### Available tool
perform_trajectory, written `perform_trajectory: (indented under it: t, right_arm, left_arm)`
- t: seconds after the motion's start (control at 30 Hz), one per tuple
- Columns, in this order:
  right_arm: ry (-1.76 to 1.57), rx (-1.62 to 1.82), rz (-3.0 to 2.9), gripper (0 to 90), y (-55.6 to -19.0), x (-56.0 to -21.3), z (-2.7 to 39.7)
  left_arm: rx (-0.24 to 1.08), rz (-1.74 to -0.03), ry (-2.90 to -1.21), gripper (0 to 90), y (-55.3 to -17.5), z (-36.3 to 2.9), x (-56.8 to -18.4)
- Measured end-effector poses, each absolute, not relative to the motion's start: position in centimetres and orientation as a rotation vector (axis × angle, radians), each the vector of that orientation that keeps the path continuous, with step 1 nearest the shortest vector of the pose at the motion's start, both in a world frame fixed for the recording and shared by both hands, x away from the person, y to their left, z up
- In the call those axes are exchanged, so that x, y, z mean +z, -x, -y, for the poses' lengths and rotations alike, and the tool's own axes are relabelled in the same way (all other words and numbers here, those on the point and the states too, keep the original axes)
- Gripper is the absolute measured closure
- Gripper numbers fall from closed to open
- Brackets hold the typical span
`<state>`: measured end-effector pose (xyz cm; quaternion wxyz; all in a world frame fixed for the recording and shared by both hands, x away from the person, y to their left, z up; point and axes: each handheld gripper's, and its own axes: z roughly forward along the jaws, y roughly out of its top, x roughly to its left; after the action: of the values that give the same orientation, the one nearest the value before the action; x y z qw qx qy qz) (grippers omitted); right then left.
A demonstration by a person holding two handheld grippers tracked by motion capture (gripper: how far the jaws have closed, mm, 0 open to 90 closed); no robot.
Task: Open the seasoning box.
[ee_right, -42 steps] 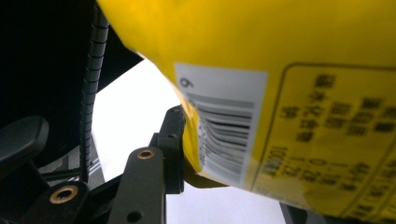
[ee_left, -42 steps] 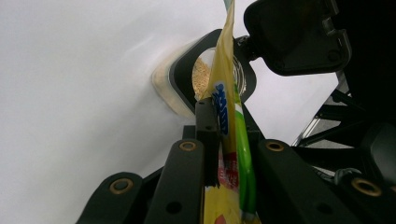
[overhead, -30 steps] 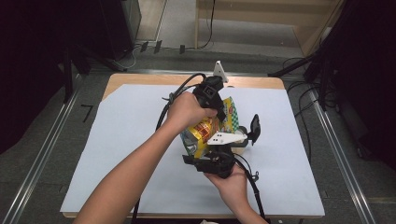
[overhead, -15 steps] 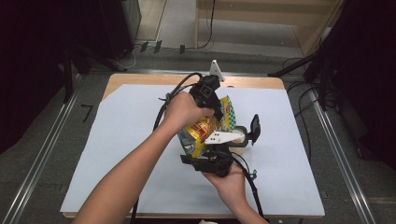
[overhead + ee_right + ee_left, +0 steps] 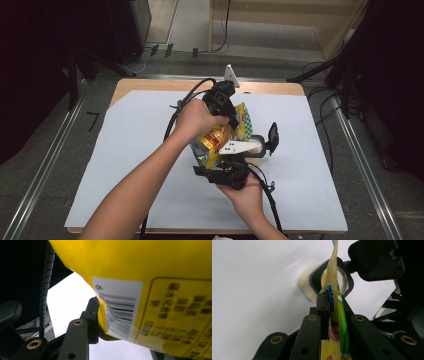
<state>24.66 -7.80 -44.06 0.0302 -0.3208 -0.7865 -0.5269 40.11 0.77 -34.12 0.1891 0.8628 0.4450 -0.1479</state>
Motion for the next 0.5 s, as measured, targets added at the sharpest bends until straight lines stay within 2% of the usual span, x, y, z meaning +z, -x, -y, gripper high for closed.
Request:
perform_trajectory:
  t: [0.5]
  right_arm:
    - [0.985, -1.623, 2.429, 63.5, -24.66, -44.10, 7.84]
  left_arm:
    - [-0.414, -1.248, -2.416, 84.8, -40.10, -0.82, -34.25]
